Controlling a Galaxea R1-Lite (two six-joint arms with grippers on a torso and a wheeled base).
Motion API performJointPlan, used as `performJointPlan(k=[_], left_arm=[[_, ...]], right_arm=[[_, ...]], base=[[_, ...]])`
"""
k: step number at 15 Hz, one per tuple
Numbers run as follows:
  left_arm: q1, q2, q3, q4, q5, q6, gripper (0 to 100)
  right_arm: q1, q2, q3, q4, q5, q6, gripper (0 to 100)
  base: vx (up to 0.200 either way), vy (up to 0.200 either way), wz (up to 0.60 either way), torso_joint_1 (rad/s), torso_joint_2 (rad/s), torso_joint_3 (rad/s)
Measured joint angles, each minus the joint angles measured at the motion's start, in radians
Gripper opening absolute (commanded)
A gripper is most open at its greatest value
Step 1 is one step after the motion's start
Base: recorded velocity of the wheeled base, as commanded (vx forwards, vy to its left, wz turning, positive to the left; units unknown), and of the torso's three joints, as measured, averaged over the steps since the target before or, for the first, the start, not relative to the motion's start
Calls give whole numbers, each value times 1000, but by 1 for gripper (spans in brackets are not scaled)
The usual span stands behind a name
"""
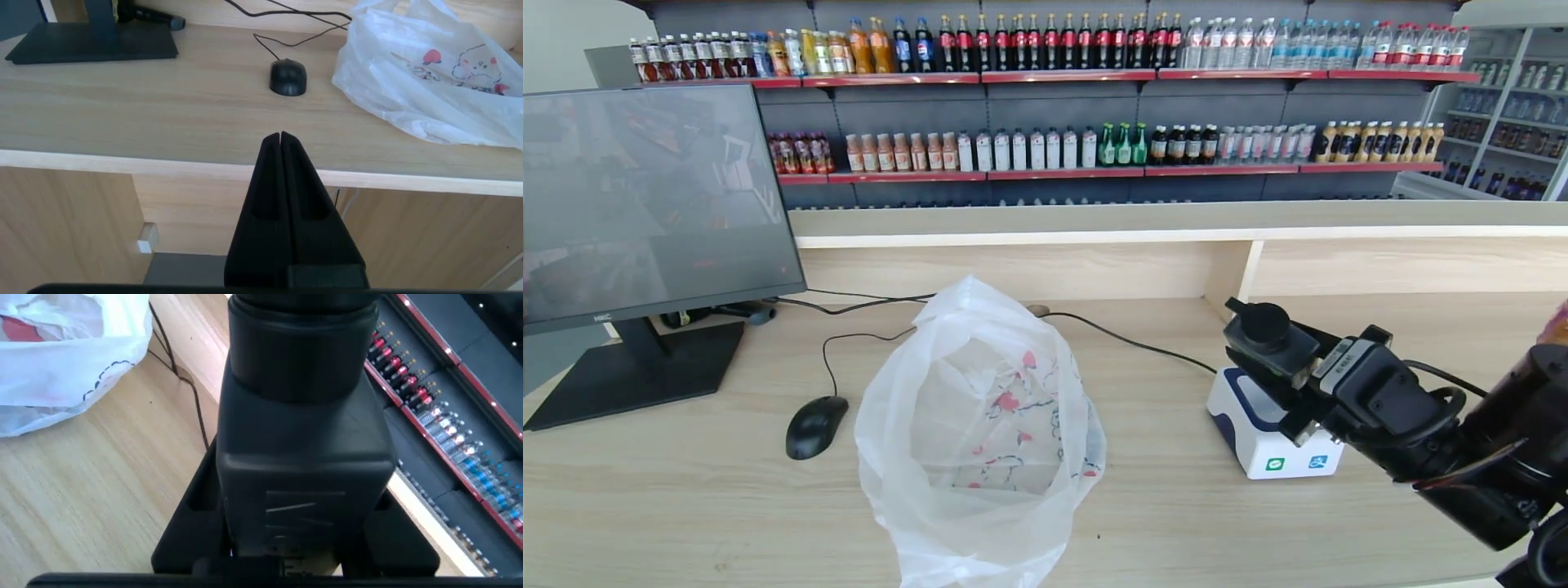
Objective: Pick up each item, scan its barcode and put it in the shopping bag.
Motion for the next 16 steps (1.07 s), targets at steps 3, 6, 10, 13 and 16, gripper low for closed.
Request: performJointPlan(k=[3,6,10,13,16], left_arm=[[0,0,0,0,0,0,0],[0,0,0,0,0,0,0],[0,0,0,0,0,0,0],[0,0,0,0,0,0,0],[0,0,0,1,0,0,0]], right_arm=[[-38,21,0,0,92,-63,0],[-108,37,8,0,170,-99,0],[-210,67,4,0,299,-153,0],[-243,96,-8,0,351,-180,0],[-258,108,-15,0,356,-180,0]], base=[[0,0,0,0,0,0],[0,0,0,0,0,0],[0,0,0,0,0,0],[0,0,0,0,0,0],[0,0,0,0,0,0]])
